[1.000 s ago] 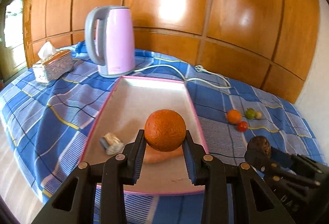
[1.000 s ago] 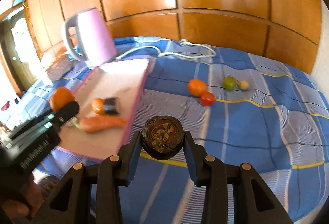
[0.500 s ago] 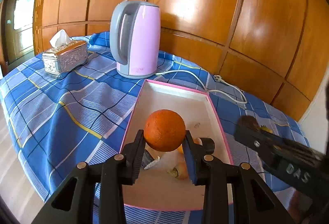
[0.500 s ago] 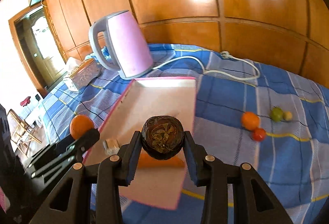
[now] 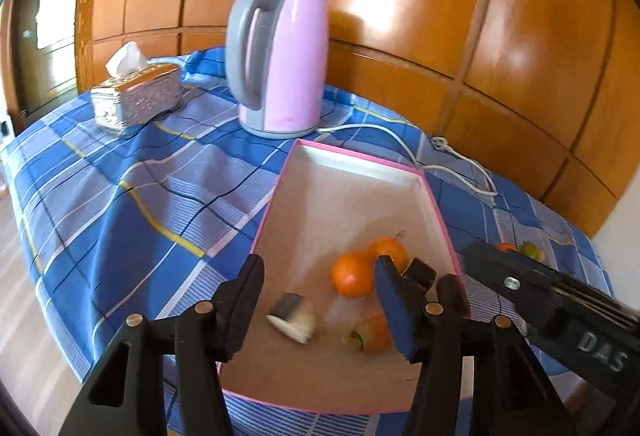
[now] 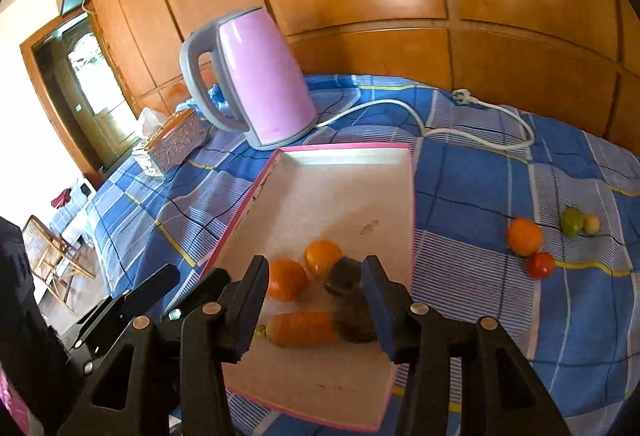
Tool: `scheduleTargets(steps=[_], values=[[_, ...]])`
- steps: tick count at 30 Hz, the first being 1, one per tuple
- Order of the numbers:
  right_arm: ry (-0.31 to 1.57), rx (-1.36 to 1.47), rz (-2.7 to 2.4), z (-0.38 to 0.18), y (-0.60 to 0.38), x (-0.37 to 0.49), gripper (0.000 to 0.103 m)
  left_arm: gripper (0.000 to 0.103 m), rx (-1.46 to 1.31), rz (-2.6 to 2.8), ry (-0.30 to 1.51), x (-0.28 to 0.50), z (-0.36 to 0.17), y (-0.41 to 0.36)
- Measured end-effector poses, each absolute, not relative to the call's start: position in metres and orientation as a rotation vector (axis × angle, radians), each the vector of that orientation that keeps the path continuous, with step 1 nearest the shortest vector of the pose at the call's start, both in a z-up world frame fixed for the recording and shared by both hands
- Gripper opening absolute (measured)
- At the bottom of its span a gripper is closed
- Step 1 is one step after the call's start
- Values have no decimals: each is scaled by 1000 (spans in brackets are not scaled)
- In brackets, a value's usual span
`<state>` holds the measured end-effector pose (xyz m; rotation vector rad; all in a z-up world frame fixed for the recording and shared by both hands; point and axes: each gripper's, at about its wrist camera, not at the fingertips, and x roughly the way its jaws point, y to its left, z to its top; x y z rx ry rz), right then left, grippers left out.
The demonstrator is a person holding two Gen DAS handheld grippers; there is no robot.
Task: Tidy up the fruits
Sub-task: 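Withdraw both tools from the tray toward the remaining fruit on the bedspread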
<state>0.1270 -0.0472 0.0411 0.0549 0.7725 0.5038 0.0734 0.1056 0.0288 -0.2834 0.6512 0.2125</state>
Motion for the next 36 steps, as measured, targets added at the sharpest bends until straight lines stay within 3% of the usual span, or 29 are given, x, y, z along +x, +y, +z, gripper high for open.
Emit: scheduleTargets(steps=[30, 32, 34, 36], values=[[696, 27, 253, 34, -137, 87, 49, 58, -130, 90, 672, 62, 35, 36], [700, 37, 217, 31, -149, 88, 49, 61, -119, 56, 671, 63, 34, 30], [707, 43, 191, 28, -159, 89, 49, 73, -107, 27, 665, 63, 34, 23], [717, 36, 157, 23, -168, 91, 49, 76, -94, -3, 654, 62, 35, 16]])
